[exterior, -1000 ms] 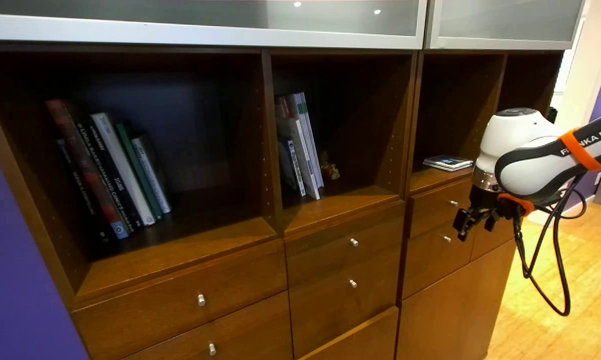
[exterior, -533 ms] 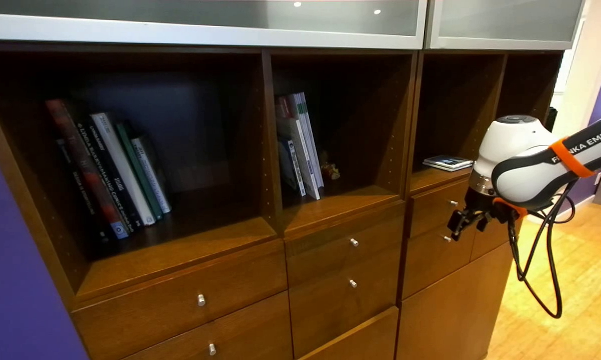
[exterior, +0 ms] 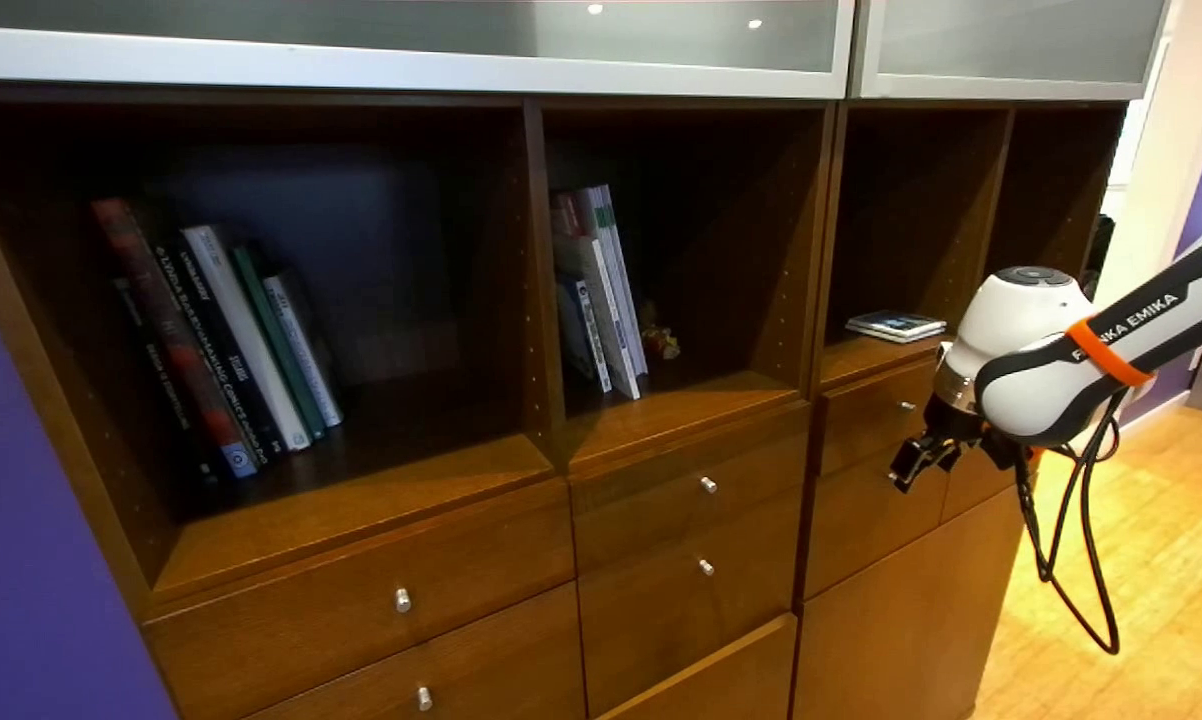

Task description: Open the second drawer in the second position to the right

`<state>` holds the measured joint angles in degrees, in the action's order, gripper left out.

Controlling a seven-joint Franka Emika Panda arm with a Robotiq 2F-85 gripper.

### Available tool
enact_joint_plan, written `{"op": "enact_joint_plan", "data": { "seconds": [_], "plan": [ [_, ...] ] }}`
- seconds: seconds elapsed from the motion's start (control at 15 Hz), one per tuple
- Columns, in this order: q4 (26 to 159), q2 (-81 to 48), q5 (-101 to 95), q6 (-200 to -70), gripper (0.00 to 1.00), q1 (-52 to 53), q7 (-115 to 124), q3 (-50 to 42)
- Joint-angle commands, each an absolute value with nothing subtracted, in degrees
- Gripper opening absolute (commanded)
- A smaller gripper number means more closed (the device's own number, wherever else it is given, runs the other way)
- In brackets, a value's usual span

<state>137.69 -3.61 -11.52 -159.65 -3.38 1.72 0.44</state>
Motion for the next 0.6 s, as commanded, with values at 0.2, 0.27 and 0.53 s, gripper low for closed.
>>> {"op": "enact_joint_plan", "data": {
  "seconds": [0.2, 0.27, 0.53],
  "plan": [
    [136.4, -7.67, -6.83, -167.23, 0.92, -3.21, -7.01, 0.33],
    [136.2, -8.04, -5.37, -167.38, 0.74, -3.42, -8.41, 0.77],
    [135.48, -8.84, -0.88, -167.29, 0.45, -3.94, -13.64, 2.18]
  ]
}}
